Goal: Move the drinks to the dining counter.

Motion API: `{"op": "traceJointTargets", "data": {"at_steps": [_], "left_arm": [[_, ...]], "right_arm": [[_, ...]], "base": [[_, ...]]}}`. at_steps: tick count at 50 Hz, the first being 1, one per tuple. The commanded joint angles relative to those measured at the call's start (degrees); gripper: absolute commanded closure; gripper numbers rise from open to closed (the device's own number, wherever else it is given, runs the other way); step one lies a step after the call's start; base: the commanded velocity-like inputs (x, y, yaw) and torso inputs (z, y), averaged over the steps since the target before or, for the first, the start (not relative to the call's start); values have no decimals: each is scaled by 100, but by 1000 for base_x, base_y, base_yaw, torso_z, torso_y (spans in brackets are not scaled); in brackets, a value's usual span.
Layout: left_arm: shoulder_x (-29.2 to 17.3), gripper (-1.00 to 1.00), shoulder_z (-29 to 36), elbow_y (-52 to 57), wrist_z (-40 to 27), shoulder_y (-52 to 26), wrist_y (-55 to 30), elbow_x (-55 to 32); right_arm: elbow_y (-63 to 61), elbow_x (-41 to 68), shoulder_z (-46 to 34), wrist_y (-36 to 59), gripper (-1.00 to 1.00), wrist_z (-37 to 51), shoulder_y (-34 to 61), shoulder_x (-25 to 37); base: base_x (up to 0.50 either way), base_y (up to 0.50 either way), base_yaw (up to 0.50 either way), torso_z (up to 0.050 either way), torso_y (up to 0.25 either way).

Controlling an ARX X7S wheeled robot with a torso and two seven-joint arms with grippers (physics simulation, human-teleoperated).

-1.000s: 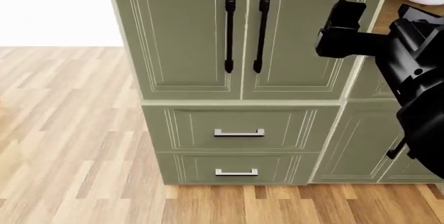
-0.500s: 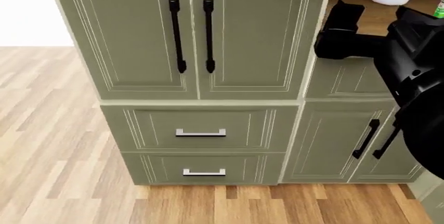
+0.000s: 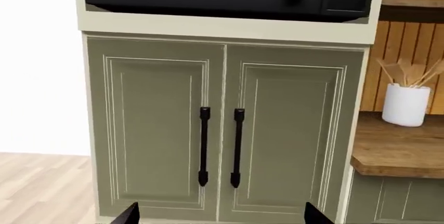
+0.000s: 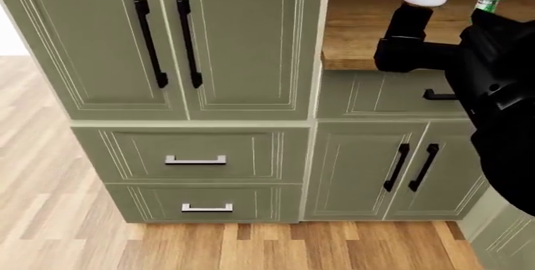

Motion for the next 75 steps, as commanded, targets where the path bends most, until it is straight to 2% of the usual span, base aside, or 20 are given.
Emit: {"op": "traceJointTargets", "data": {"at_steps": [1, 12, 60, 67, 75], "left_arm": [[13, -100, -20, -3, 29, 24, -11, 26], [67, -100, -49, -5, 57, 68, -70, 52], [62, -100, -61, 20, 150, 166, -23, 150], [68, -100, -52, 45, 165, 175, -5, 164], [113, -100, -87, 17, 191, 198, -58, 188]], "right_arm": [[6, -35, -13, -11, -100, -17, -37, -6], [-11, -156, -75, 80, -100, -33, 32, -17], [80, -164, -103, 94, -100, -58, 26, -40], [258, 129, -233, 512, -100, 116, 798, -312], [282, 193, -307, 662, -100, 147, 1019, -398]], "base": [[36, -500, 0, 0, 0], [162, -500, 0, 0, 0], [404, -469, 0, 0, 1], [388, -476, 0, 0, 1], [390, -473, 0, 0, 1]]}}
